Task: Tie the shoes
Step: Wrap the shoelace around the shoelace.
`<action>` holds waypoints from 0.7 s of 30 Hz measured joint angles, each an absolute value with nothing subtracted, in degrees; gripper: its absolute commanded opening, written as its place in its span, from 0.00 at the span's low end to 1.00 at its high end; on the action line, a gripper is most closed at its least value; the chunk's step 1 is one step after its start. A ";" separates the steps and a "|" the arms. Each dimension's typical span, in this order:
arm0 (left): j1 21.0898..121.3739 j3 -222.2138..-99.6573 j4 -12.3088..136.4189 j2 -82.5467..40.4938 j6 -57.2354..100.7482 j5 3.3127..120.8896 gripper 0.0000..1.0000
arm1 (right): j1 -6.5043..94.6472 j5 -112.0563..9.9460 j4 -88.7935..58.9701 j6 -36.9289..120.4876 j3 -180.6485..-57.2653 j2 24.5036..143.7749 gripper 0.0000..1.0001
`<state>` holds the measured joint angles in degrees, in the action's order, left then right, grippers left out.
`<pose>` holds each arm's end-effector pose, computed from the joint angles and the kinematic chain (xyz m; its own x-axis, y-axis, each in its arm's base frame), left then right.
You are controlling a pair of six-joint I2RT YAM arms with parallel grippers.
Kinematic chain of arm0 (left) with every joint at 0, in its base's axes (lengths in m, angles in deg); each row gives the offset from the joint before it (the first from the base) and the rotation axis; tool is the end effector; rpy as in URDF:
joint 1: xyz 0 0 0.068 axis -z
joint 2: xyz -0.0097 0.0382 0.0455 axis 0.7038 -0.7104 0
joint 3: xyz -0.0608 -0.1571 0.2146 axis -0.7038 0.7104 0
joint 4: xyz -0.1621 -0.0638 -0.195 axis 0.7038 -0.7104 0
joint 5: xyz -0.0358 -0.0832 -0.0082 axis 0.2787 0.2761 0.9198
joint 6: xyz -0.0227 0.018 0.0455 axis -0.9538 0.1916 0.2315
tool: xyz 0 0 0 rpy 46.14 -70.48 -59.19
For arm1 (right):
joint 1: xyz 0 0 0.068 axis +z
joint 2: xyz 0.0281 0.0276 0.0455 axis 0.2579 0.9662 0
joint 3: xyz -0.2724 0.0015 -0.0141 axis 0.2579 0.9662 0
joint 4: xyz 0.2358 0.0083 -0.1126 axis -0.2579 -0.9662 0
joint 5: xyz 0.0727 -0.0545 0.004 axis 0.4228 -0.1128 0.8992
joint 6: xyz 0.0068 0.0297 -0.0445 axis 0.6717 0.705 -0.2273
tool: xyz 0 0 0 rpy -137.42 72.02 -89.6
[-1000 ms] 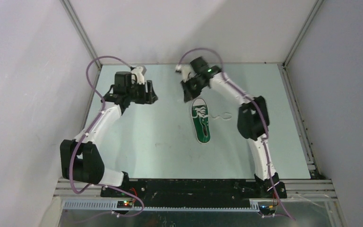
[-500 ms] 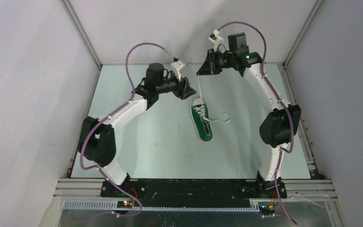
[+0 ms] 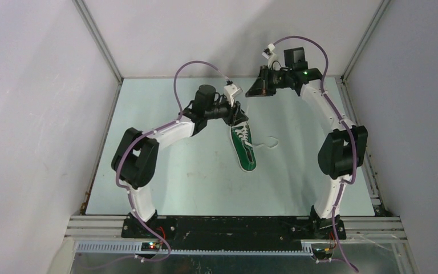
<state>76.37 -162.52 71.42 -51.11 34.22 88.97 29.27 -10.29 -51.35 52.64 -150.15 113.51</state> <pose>0.3530 -0.2416 0.2543 -0.2813 0.1881 -0.9410 0.8930 0.4103 -0.1849 0.4145 0.1334 0.3415 -0.8183 -0.0009 -0.5748 -0.4886 0.5280 0.6947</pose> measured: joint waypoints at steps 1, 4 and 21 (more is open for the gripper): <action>76.59 -162.52 71.83 -51.29 34.18 88.97 0.40 | 29.03 -10.18 -51.27 52.83 -149.84 113.25 0.00; 77.57 -162.52 72.81 -51.48 33.98 88.58 0.34 | 28.46 -9.86 -50.83 53.44 -149.27 112.62 0.00; 78.53 -162.50 72.40 -51.48 33.94 87.23 0.00 | 25.47 -9.83 -49.28 54.95 -144.88 110.28 0.00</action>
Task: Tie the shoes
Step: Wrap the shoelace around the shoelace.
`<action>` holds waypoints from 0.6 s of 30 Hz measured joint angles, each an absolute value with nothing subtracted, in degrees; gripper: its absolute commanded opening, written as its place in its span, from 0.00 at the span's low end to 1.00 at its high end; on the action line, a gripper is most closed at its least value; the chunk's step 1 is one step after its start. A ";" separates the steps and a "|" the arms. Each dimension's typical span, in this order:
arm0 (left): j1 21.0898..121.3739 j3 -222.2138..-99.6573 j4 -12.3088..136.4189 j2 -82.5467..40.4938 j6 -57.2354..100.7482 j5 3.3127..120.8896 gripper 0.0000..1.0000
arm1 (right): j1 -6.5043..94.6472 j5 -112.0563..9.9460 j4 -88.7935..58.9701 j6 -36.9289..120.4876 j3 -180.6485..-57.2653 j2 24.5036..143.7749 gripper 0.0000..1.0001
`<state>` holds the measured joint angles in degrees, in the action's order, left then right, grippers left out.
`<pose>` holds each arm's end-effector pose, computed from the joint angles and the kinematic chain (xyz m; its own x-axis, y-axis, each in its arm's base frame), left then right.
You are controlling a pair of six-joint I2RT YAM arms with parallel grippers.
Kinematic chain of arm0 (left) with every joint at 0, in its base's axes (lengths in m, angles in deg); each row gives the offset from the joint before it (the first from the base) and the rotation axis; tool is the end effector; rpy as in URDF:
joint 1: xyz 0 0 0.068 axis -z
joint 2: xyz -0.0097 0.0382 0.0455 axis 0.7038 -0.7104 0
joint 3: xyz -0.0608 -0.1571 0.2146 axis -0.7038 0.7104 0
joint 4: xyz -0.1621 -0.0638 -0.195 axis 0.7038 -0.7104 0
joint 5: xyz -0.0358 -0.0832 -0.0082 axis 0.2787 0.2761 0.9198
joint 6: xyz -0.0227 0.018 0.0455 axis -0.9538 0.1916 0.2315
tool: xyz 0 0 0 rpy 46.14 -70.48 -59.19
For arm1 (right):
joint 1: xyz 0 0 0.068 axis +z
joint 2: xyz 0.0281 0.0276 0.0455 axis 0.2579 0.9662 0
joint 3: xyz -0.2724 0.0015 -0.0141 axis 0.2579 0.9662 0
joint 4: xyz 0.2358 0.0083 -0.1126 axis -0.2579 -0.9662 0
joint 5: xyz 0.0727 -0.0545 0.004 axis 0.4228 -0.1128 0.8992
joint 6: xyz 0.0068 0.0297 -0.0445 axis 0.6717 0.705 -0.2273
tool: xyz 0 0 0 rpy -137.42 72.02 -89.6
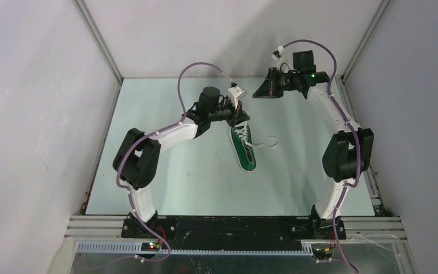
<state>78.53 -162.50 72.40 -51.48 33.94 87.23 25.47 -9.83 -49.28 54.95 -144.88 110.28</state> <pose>0.3458 -0.2551 0.2530 -0.2705 0.1916 -0.9435 0.8979 0.4036 -0.1755 0.4098 0.1035 0.3376 -0.8348 0.0736 -0.5456 -0.4223 0.5503 0.7203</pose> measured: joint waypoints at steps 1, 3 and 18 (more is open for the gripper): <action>78.53 -162.50 72.27 -51.48 33.94 87.23 0.01 | 25.36 -10.03 -49.25 55.02 -144.44 110.23 0.00; 78.53 -162.50 72.18 -51.48 33.94 87.25 0.06 | 25.16 -10.43 -49.28 55.15 -143.81 110.19 0.00; 78.53 -162.28 68.31 -51.48 36.17 86.53 0.00 | 22.93 -14.42 -49.21 56.66 -139.00 109.77 0.00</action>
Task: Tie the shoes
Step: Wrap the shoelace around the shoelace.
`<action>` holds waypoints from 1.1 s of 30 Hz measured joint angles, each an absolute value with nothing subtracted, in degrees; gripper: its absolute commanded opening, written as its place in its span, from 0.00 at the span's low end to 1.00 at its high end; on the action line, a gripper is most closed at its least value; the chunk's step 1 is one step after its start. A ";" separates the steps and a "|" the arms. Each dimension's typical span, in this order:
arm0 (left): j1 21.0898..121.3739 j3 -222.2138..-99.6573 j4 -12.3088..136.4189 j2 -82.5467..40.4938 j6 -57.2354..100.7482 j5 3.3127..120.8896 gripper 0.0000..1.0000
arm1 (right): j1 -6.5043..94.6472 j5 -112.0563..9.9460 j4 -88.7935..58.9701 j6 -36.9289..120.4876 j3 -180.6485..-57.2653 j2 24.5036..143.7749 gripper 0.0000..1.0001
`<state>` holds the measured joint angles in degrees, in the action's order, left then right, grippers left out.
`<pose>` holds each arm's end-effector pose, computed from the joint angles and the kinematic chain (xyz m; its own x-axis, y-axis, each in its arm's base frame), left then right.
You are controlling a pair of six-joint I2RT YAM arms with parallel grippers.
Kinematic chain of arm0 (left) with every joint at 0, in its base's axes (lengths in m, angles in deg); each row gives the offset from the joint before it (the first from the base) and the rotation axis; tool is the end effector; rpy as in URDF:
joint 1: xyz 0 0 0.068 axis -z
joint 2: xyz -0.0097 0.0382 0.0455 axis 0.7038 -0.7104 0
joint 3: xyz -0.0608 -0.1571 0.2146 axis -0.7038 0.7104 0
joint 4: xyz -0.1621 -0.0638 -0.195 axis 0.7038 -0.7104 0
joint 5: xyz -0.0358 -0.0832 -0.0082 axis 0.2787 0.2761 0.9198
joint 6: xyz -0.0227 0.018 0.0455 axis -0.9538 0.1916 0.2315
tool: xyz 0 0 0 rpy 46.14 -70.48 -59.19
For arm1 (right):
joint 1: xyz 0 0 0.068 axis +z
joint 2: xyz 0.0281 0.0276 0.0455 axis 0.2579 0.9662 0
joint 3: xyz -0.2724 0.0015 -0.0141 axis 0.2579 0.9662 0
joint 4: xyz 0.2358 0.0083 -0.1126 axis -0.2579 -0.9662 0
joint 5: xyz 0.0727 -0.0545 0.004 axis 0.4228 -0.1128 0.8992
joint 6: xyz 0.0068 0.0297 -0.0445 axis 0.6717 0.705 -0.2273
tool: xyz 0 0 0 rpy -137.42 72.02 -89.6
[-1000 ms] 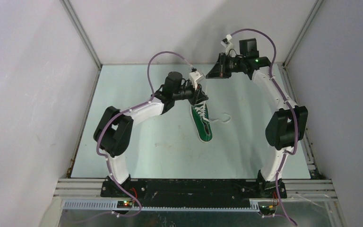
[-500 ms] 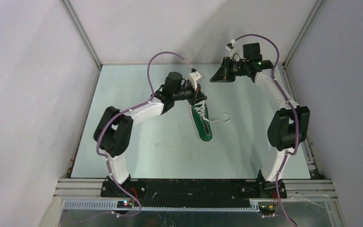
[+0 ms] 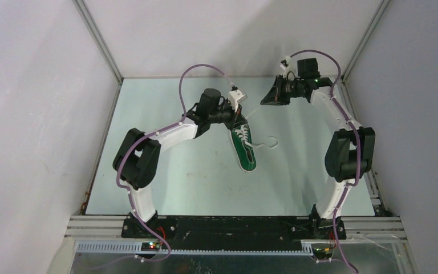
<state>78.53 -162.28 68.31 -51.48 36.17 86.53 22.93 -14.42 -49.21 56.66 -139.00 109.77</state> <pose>0.3436 -0.2531 0.2448 -0.2941 0.2469 -0.9233 0.8938 0.4132 -0.1742 0.4096 0.0826 0.3067 -0.8756 0.1445 -0.4609 -0.2762 0.6330 0.7232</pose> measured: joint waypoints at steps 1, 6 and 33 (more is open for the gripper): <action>78.49 -162.28 67.50 -51.48 36.67 86.42 0.00 | 22.58 -15.45 -49.45 56.61 -138.32 109.77 0.00; 78.14 -162.28 62.72 -51.07 39.73 86.16 0.04 | 21.99 -19.10 -51.24 56.48 -134.70 109.82 0.00; 77.31 -162.22 65.71 -54.17 42.57 88.76 0.32 | 23.61 -16.44 -51.90 55.91 -137.78 111.06 0.00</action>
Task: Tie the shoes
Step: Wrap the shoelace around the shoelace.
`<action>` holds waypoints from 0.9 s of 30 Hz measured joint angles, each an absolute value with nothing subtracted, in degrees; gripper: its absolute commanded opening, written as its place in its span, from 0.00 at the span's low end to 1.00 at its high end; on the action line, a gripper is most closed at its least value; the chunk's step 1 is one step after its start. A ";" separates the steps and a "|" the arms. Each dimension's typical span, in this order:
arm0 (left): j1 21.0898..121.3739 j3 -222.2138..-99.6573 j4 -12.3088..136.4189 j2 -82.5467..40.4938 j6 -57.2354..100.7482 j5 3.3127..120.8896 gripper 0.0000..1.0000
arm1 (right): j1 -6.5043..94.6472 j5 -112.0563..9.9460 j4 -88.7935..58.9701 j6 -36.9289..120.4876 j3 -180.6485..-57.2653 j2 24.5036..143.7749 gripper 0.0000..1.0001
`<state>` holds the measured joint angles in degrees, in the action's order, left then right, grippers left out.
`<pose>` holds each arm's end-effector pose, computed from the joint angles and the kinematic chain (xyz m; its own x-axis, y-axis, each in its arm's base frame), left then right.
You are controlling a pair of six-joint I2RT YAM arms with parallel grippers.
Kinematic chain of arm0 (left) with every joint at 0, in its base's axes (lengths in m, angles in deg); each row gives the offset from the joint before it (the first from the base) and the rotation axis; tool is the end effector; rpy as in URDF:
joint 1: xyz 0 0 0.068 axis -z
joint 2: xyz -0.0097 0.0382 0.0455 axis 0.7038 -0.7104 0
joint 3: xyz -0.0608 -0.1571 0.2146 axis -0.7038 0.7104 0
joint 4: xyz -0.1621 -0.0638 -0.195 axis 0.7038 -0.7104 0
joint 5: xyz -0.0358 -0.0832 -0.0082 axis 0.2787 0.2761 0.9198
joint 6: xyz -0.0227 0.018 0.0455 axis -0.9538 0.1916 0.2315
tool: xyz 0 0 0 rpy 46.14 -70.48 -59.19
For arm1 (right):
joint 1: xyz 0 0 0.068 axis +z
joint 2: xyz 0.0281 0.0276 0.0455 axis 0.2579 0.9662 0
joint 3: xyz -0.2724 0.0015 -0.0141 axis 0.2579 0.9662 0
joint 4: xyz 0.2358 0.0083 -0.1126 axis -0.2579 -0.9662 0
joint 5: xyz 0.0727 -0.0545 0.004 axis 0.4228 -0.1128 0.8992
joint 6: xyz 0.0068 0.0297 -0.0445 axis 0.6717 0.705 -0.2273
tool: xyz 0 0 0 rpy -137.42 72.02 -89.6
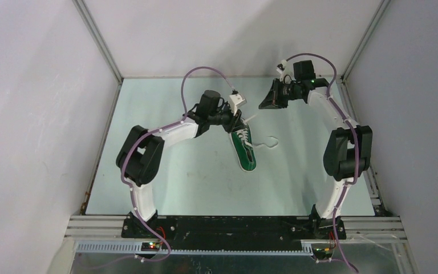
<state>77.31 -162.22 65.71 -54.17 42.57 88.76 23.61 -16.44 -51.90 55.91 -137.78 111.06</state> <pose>0.3505 -0.2482 0.2214 -0.2693 0.3282 -0.9054 0.9170 0.3745 -0.1370 0.4084 0.0865 0.2873 -0.9078 0.1294 -0.3990 -0.2186 0.6658 0.7133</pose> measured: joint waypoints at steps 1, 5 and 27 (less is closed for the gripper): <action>77.18 -162.22 65.73 -54.17 42.40 88.78 0.34 | 23.59 -16.44 -51.92 55.91 -137.78 110.89 0.00; 76.33 -162.22 65.36 -54.15 42.26 88.80 0.36 | 23.24 -16.44 -51.88 55.94 -137.76 110.61 0.00; 75.58 -162.22 64.90 -53.82 39.64 91.97 0.00 | 22.17 -18.36 -52.53 53.75 -135.79 110.47 0.00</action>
<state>75.58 -162.22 64.90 -53.82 39.64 91.97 22.17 -18.36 -52.53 53.75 -135.79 110.47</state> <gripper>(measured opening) 0.010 0.006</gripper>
